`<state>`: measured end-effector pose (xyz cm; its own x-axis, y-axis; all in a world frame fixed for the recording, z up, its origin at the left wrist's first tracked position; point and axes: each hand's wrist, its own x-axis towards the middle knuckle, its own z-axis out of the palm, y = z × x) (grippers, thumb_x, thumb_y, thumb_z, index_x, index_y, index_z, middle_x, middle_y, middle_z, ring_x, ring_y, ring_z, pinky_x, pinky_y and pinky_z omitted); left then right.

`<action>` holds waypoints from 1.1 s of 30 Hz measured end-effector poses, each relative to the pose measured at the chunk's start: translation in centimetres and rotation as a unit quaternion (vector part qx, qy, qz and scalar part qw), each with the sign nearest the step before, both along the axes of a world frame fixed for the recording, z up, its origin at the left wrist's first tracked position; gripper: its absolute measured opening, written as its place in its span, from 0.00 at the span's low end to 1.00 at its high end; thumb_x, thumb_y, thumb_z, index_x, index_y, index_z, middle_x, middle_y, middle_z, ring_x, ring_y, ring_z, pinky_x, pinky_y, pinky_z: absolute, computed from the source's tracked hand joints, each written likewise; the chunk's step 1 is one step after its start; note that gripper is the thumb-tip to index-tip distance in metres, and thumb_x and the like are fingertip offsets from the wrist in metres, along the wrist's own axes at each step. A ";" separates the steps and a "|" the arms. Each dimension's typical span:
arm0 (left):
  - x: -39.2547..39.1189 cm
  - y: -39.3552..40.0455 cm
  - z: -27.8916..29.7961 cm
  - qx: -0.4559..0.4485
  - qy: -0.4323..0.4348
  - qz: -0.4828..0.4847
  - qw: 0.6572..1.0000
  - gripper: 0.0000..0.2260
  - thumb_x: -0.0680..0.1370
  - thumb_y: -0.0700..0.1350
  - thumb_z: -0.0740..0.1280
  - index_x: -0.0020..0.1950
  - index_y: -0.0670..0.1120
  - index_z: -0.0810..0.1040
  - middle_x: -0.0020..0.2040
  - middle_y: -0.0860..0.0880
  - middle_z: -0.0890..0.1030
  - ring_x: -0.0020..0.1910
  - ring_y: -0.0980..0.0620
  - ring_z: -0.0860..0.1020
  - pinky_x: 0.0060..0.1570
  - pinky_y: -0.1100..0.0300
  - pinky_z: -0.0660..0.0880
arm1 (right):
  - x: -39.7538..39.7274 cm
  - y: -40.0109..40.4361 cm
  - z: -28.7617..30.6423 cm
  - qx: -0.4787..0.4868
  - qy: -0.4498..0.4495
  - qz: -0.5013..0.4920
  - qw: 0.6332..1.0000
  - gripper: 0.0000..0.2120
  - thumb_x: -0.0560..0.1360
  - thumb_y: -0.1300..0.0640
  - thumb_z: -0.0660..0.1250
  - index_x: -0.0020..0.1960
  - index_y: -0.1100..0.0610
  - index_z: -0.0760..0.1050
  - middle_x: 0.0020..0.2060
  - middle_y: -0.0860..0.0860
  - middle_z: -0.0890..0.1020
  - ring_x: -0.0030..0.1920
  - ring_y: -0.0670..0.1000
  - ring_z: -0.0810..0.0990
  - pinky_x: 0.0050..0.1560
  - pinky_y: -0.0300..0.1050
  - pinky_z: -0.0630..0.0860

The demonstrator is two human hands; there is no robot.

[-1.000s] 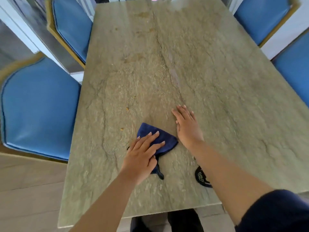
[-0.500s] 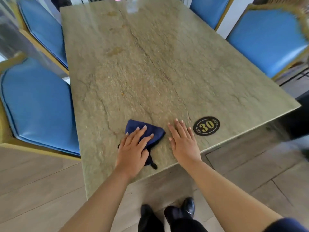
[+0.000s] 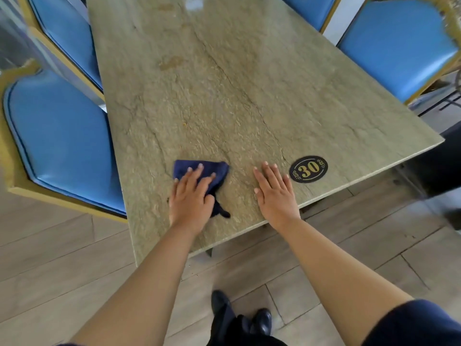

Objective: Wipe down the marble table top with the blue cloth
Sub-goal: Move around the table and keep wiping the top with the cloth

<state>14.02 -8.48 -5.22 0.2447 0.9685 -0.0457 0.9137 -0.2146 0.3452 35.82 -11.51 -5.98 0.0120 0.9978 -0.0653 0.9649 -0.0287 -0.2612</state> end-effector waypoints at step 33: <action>-7.6 2.9 0.5 -0.200 0.066 0.040 0.977 0.26 0.82 0.60 0.45 0.75 0.61 0.33 0.70 0.62 0.24 0.73 0.54 0.27 0.72 0.47 0.30 | -10.5 -2.1 -0.4 0.072 0.078 0.070 0.992 0.15 0.78 0.49 0.53 0.61 0.50 0.69 0.72 0.52 0.67 0.76 0.58 0.55 0.74 0.62 0.53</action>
<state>6.42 -5.61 -4.75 0.1352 0.8827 -0.4502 0.9640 -0.0122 0.2656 25.35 -13.57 -6.38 -0.1269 0.9879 0.0886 0.9040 0.1520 -0.3996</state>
